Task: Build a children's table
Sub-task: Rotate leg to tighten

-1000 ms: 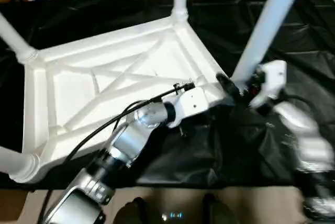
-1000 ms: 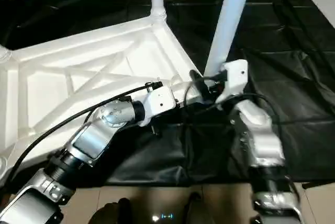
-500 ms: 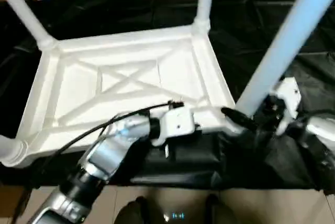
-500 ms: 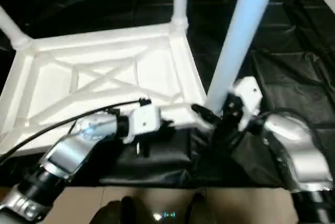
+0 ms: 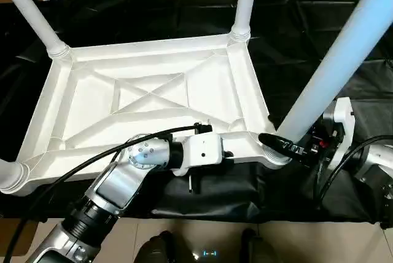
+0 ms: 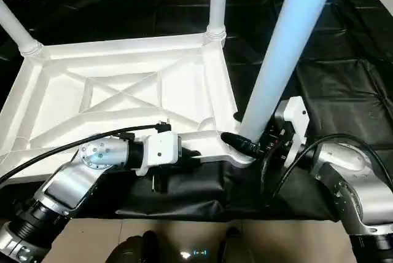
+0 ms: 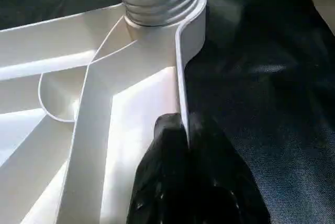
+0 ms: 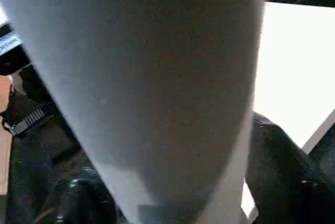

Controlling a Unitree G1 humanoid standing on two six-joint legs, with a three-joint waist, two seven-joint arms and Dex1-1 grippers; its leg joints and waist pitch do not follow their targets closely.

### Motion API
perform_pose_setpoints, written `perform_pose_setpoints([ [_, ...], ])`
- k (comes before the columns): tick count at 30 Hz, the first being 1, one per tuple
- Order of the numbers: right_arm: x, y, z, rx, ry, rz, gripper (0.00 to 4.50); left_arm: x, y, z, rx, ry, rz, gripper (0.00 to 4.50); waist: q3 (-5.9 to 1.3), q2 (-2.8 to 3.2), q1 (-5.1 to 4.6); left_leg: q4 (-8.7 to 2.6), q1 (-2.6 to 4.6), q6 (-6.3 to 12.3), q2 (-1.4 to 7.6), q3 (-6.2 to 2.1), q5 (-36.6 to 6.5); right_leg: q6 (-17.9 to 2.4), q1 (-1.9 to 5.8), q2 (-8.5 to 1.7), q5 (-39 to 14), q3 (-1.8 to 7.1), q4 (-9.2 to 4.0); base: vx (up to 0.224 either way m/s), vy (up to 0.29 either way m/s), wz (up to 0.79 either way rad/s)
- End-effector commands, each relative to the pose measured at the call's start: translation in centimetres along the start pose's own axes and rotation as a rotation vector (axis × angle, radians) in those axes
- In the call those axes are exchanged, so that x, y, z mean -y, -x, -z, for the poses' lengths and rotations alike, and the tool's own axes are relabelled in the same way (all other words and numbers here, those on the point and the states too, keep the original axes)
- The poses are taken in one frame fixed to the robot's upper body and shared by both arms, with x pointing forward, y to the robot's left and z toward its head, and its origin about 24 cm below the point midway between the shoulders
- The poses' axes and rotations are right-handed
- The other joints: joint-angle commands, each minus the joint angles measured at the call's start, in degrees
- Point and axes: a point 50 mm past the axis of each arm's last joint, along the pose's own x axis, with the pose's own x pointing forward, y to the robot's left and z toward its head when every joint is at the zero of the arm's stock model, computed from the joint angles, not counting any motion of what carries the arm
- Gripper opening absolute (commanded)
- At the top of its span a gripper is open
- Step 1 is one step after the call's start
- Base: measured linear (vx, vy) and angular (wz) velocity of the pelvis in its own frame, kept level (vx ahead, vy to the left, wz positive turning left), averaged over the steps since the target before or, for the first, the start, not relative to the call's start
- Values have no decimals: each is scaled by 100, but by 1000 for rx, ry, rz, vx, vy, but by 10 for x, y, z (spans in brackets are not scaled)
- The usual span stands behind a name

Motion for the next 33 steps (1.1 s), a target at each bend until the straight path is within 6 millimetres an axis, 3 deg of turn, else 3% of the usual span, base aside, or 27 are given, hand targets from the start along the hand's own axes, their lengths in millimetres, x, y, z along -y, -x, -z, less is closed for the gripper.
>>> perform_pose_setpoints([
  [1,-1,5,-3,3,2,1,261,7,-2,-5,56,-19,44,0,-456,-135,2,-280,139,857,26,10,-864,-1387,335,80,-784,-12,-178,0,0,0],
  [8,2,6,7,-62,-2,71,217,6,-4,0,26,-20,31,0,-448,-133,-4,-286,143,745,23,6,-1065,-1316,324,82,-1073,-11,-199,0,0,0],
  [12,14,-3,24,-105,-16,268,207,2,-10,2,-12,-21,-13,0,-427,-146,-21,-289,132,630,16,6,-1189,-1214,298,83,-1344,-6,-217,0,0,0],
  [16,34,-17,39,-80,-75,568,199,-3,-23,0,-55,-17,-66,0,-397,-161,-97,-330,112,253,-19,-31,-1733,-891,261,74,-2280,-22,-279,-25,-1,-2],
  [17,46,-26,46,-81,-92,749,199,-10,-35,-6,-59,-11,-117,0,-380,-118,-156,-354,122,47,-38,-45,-2010,-745,206,75,-2639,-34,-319,-57,-3,-4],
  [19,50,-29,48,-81,-98,808,197,-12,-39,-9,-59,-10,-133,0,-374,-148,-204,-374,125,-74,-61,-83,-2273,-619,221,97,-2863,-59,-354,-63,0,-3],
  [22,68,-40,55,-45,-189,1040,195,-18,-60,-25,-51,14,-183,0,-381,-146,-266,-386,104,-106,-68,-110,-2374,-585,221,95,-2876,-81,-365,-17,2,-2],
  [24,73,-42,57,-28,-228,1114,195,-20,-68,-31,-43,20,-194,0,-385,-166,-301,-376,133,-79,-78,-107,-2521,-585,206,107,-2821,-103,-401,0,0,0],
  [27,82,-49,52,10,-254,1211,194,-22,-76,-39,-16,1,-204,0,-370,-190,-317,-389,105,25,-82,-103,-2539,-591,216,125,-2678,-115,-415,0,0,0],
  [29,85,-57,46,49,-250,1192,193,-23,-75,-36,-22,-15,-208,0,-376,-173,-334,-389,110,37,-84,-112,-2631,-620,212,116,-2727,-130,-406,0,0,0],
  [30,85,-59,44,64,-239,1169,193,-23,-73,-34,-29,-19,-210,0,-371,-234,-344,-392,101,54,-80,-111,-2646,-614,216,118,-2735,-133,-418,0,0,0],
  [31,85,-59,43,72,-231,1154,193,-23,-72,-32,-33,-21,-212,0,-363,-204,-323,-397,105,75,-77,-111,-2660,-599,214,111,-2751,-127,-418,0,0,0],
  [33,79,-62,34,134,-177,989,193,-23,-64,-25,-35,-48,-199,0,-364,-222,-319,-395,118,116,-71,-106,-2694,-622,206,122,-2684,-124,-418,0,0,0],
])
